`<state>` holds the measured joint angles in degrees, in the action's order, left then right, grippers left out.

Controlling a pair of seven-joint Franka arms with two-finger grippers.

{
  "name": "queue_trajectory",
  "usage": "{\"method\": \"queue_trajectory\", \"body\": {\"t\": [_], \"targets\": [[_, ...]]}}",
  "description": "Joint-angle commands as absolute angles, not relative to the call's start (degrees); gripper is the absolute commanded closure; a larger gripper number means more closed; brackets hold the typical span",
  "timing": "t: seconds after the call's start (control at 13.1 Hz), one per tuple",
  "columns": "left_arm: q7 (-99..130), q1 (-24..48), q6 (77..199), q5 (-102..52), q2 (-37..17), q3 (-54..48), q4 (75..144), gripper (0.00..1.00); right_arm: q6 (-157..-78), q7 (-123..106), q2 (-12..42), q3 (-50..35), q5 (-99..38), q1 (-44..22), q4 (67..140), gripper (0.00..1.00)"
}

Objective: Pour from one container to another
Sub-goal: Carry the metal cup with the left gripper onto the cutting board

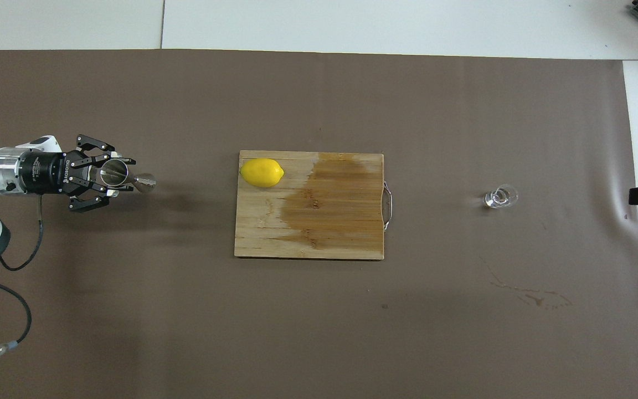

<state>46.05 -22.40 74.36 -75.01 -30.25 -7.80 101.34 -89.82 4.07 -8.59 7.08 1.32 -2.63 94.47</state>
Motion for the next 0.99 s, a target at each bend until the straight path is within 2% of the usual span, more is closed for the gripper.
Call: {"method": "queue_trajectory", "body": {"t": [0.0,0.46,0.92], "targets": [[46.32,-18.56,78.21,-78.31,-25.85,-6.86,105.99,0.61,-89.38,4.66,-9.67,6.86,0.88,-2.37,95.27,0.0],[46.49,-5.47,88.92,-87.52,-19.43,-6.42,113.1,0.61,-89.38,4.66,-9.67,6.86,0.88,-2.37,95.27,0.0],[45.62,9.82,100.44,-97.8,-16.96,-5.01,117.33,0.61,-89.38,4.66,-9.67,6.86,0.88,-2.37,95.27,0.0]]}}
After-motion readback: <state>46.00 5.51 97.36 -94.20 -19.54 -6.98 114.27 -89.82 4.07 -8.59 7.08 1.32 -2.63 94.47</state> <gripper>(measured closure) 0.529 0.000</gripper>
